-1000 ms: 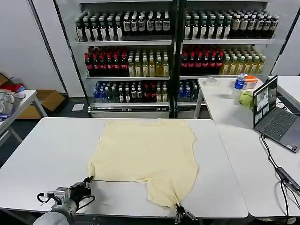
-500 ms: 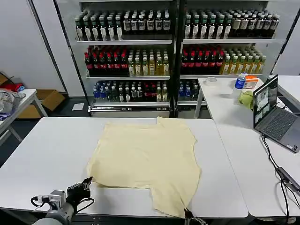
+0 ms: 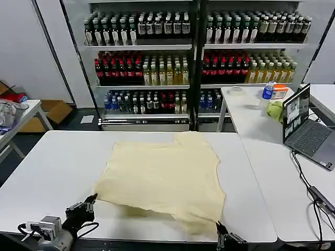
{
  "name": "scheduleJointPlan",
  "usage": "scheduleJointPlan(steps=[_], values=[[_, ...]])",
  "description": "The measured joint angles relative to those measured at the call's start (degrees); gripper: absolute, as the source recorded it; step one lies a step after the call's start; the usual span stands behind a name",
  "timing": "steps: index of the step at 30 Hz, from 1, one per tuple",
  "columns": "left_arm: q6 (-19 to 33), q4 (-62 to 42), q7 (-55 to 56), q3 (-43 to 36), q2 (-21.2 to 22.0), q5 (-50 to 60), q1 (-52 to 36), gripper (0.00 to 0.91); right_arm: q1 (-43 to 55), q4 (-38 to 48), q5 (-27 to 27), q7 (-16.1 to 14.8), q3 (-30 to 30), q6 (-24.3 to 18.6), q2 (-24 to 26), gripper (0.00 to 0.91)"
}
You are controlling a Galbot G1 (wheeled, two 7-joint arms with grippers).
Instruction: Fold and organize the clothes.
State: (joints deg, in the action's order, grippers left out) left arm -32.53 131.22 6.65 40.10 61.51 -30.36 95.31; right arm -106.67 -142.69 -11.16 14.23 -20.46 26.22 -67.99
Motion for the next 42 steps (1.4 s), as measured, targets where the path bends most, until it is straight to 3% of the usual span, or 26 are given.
scheduleJointPlan(steps=[11, 23, 36, 37, 38, 39, 40, 41, 42], values=[[2.0, -3.8, -1.0, -1.5, -1.7, -2.1, -4.4, 0.01, 11.9, 6.0, -5.9, 1.1, 0.4, -1.1, 4.2, 0.0], [2.7, -11.4, -1.3, -5.5, -2.7, -2.4, -12.3, 0.01, 29.1, 16.0, -12.9, 1.8, 4.1, 0.5, 9.1, 0.0], [2.5, -19.9, -1.5, -11.0, -2.7, 0.3, -20.4, 0.01, 42.1, 26.7, -13.8, 1.1, 10.0, 2.3, 9.0, 0.0], [2.4, -20.3, -1.6, -11.4, -2.6, 0.6, -20.8, 0.02, 42.4, 27.3, -13.6, 1.1, 10.3, 2.4, 8.9, 0.0], [2.4, -20.9, -1.6, -11.7, -2.5, 0.9, -21.1, 0.171, 42.8, 27.8, -13.4, 1.1, 10.6, 2.5, 8.8, 0.0], [2.4, -21.3, -1.6, -12.0, -2.4, 1.2, -21.4, 0.373, 43.1, 28.3, -13.1, 1.0, 10.9, 2.7, 8.6, 0.091], [2.4, -21.7, -1.6, -12.2, -2.3, 1.5, -21.6, 0.907, 43.4, 28.6, -12.8, 1.0, 11.1, 2.9, 8.4, 0.746], [2.4, -22.1, -1.6, -12.4, -2.2, 1.8, -21.8, 0.907, 43.7, 28.9, -12.6, 0.9, 11.3, 3.0, 8.3, 0.907], [2.4, -22.4, -1.6, -12.6, -2.0, 1.9, -22.0, 0.907, 43.9, 29.1, -12.4, 0.8, 11.3, 3.0, 8.2, 0.907]])
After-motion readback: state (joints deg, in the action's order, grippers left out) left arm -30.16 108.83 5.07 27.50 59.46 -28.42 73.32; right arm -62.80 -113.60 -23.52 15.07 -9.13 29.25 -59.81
